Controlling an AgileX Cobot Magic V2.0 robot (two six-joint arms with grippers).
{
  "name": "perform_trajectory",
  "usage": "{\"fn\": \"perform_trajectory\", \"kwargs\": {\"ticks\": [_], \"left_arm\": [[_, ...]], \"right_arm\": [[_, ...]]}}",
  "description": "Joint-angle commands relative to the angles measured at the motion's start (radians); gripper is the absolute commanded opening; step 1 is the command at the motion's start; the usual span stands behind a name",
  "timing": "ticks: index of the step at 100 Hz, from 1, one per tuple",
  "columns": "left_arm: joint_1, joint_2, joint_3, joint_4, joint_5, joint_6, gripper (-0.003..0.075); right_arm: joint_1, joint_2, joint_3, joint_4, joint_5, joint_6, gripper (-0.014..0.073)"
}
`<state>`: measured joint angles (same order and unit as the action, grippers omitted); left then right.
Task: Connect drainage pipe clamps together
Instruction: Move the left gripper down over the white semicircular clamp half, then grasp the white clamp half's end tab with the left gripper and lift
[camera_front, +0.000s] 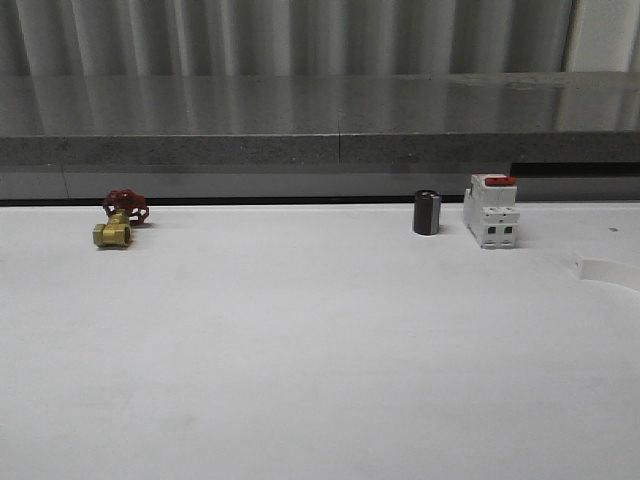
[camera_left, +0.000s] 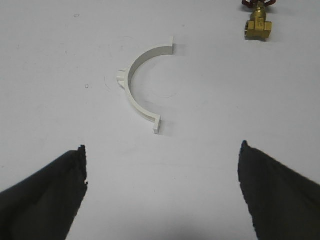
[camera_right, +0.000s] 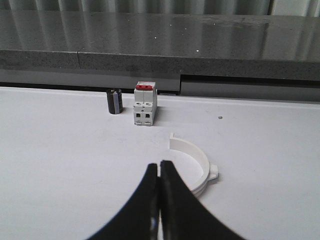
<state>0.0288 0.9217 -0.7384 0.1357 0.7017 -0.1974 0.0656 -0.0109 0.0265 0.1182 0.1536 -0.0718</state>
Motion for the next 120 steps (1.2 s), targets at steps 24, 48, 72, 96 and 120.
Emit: {"fn": "perform_trajectory", "kwargs": {"ticks": [24, 48, 72, 96, 120], "left_arm": [[0.078, 0.427, -0.279, 0.013, -0.03, -0.026, 0.0607], [0.078, 0.738, -0.482, 0.057, 0.026, 0.025, 0.0607], [0.078, 0.92, -0.608, 0.057, 0.042, 0.079, 0.0607], [0.107, 0.969, -0.641, 0.034, 0.04, 0.126, 0.0607], [0.143, 0.971, -0.641, -0.01, 0.034, 0.197, 0.0607]], "right_arm": [[-0.002, -0.02, -0.015, -0.008, -0.072, -0.007, -0.0066], [-0.002, -0.02, -0.015, -0.008, -0.072, -0.007, -0.0066], [-0.002, -0.02, -0.015, -0.008, -0.072, -0.007, -0.0066], [-0.002, -0.02, -0.015, -0.008, -0.072, -0.007, -0.0066], [-0.002, -0.02, -0.015, -0.008, -0.072, -0.007, -0.0066]]}}
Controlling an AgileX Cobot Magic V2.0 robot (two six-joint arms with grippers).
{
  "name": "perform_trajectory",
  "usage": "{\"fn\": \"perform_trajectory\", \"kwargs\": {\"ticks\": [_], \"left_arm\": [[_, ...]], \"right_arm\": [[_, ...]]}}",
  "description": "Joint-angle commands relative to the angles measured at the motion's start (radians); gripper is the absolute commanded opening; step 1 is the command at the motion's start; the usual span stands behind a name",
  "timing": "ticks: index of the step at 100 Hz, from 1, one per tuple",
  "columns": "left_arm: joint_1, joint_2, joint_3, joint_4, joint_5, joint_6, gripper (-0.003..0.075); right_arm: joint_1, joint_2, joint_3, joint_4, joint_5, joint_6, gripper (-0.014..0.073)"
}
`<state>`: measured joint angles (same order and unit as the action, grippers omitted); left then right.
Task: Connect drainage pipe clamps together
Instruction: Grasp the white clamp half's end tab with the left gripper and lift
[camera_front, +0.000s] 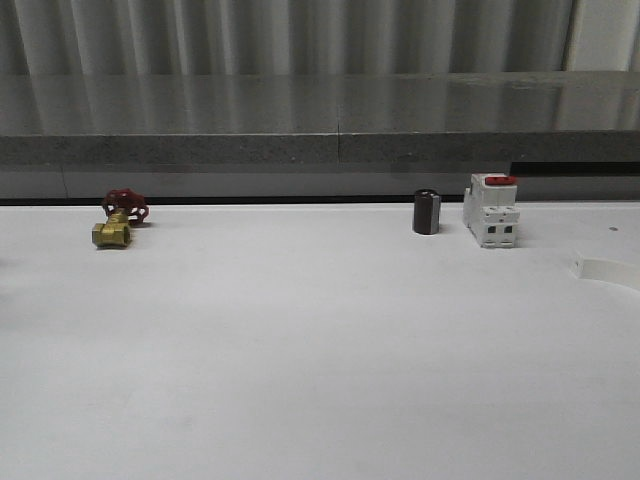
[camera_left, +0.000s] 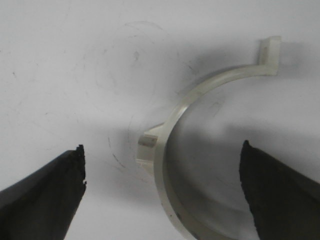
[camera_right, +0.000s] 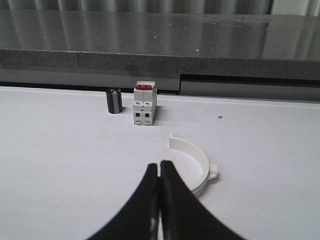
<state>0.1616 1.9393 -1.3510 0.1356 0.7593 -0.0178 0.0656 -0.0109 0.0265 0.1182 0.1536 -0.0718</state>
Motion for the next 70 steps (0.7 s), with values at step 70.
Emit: {"fn": "perform_trajectory", "kwargs": {"ticks": [70], "left_arm": [[0.013, 0.03, -0.028, -0.05, -0.048, 0.055, 0.0556]], "right_arm": [[-0.002, -0.02, -0.015, -0.008, -0.072, -0.007, -0.0066]]}}
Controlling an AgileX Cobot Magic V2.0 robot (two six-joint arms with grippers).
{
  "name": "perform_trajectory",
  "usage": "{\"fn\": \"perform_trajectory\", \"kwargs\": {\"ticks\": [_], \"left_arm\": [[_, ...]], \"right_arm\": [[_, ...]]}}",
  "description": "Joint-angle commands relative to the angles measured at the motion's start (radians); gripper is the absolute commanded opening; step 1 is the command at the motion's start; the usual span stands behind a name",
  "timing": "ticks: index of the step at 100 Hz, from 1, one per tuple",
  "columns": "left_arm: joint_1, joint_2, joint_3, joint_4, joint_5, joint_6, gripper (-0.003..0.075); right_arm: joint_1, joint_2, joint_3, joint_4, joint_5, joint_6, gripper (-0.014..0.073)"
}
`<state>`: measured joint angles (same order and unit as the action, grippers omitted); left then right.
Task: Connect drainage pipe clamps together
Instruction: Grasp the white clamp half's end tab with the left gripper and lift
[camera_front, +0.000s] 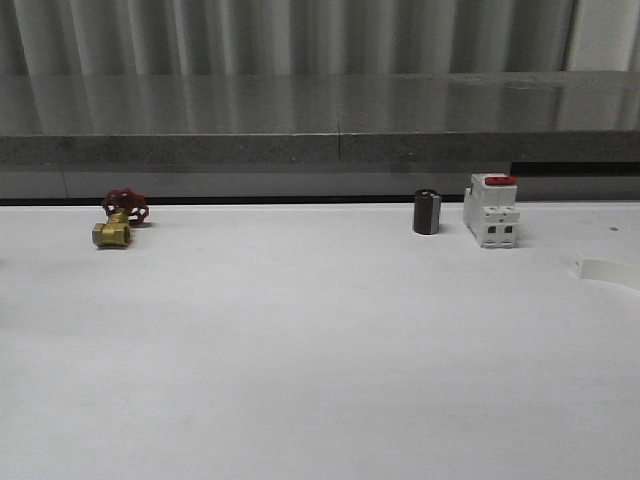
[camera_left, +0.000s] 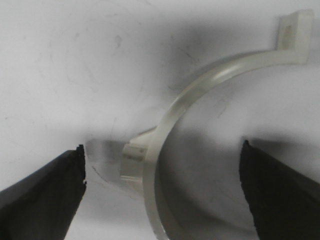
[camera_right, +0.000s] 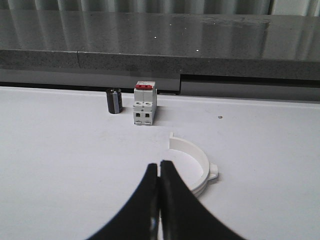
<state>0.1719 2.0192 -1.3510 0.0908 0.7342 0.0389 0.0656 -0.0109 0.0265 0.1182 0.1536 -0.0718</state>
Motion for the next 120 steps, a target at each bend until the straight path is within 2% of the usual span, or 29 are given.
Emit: {"fn": "perform_trajectory", "kwargs": {"ticks": [1, 29, 45, 59, 82, 120], "left_arm": [[0.002, -0.05, -0.028, -0.005, -0.023, -0.002, 0.0542], [0.002, -0.05, -0.028, -0.008, -0.018, -0.002, 0.0163], [0.002, -0.053, -0.028, -0.035, 0.0, -0.002, 0.0043], [-0.006, -0.082, -0.028, -0.078, 0.026, -0.002, 0.0008], [-0.087, -0.186, -0.028, -0.163, 0.104, -0.026, 0.0008], [-0.392, -0.253, -0.028, -0.163, 0.118, -0.26, 0.0008]], "right_arm": [[-0.002, -0.02, -0.015, -0.008, -0.072, -0.007, -0.0066], [-0.002, -0.02, -0.015, -0.008, -0.072, -0.007, -0.0066], [-0.002, -0.02, -0.015, -0.008, -0.072, -0.007, -0.0066], [-0.002, -0.02, -0.015, -0.008, -0.072, -0.007, -0.0066], [-0.002, -0.02, -0.015, -0.008, -0.072, -0.007, -0.0066], [-0.002, -0.02, -0.015, -0.008, -0.072, -0.007, -0.0066]]}}
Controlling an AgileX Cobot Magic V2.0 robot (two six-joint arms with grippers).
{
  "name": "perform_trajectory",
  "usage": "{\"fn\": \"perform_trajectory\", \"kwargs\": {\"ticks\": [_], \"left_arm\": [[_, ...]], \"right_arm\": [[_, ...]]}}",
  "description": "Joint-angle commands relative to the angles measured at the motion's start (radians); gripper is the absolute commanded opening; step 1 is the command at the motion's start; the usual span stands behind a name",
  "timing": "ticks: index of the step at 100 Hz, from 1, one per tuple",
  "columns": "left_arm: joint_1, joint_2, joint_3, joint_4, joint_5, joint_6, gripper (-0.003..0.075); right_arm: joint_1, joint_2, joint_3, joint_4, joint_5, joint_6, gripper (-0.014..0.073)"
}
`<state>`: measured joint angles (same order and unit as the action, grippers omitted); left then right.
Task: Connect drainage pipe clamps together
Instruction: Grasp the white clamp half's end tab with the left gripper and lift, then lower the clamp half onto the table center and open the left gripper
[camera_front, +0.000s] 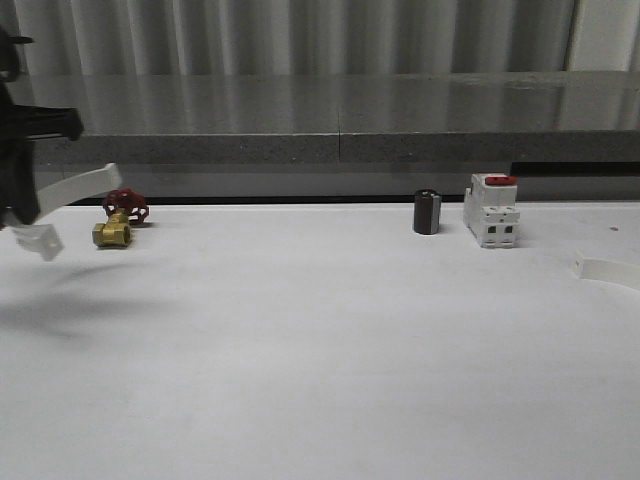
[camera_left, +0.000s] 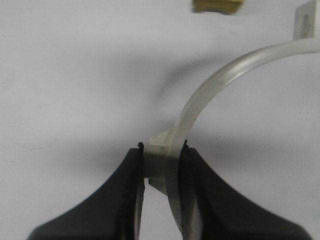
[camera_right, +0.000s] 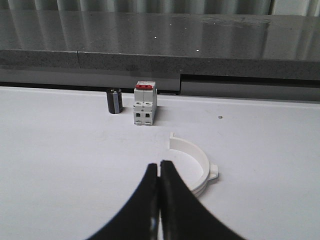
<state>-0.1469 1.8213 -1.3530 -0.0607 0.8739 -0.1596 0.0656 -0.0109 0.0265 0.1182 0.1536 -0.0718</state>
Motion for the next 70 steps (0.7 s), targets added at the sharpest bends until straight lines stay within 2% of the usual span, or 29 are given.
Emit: {"fn": "perform_trajectory", "kwargs": {"ticks": [1, 33, 56, 70], "left_arm": [[-0.086, -0.055, -0.026, -0.01, -0.022, -0.072, 0.0008], [-0.293, -0.024, -0.042, -0.01, -0.06, -0.219, 0.0008], [-0.363, 0.069, -0.159, -0.001, -0.039, -0.273, 0.0008], [-0.397, 0.126, -0.217, 0.044, -0.039, -0.362, 0.0009]], "right_arm": [[-0.002, -0.02, -0.015, -0.008, -0.072, -0.007, -0.0066], [-0.002, -0.02, -0.015, -0.008, -0.072, -0.007, -0.0066], [-0.002, -0.02, -0.015, -0.008, -0.072, -0.007, -0.0066], [-0.002, -0.02, -0.015, -0.008, -0.072, -0.007, -0.0066]]}}
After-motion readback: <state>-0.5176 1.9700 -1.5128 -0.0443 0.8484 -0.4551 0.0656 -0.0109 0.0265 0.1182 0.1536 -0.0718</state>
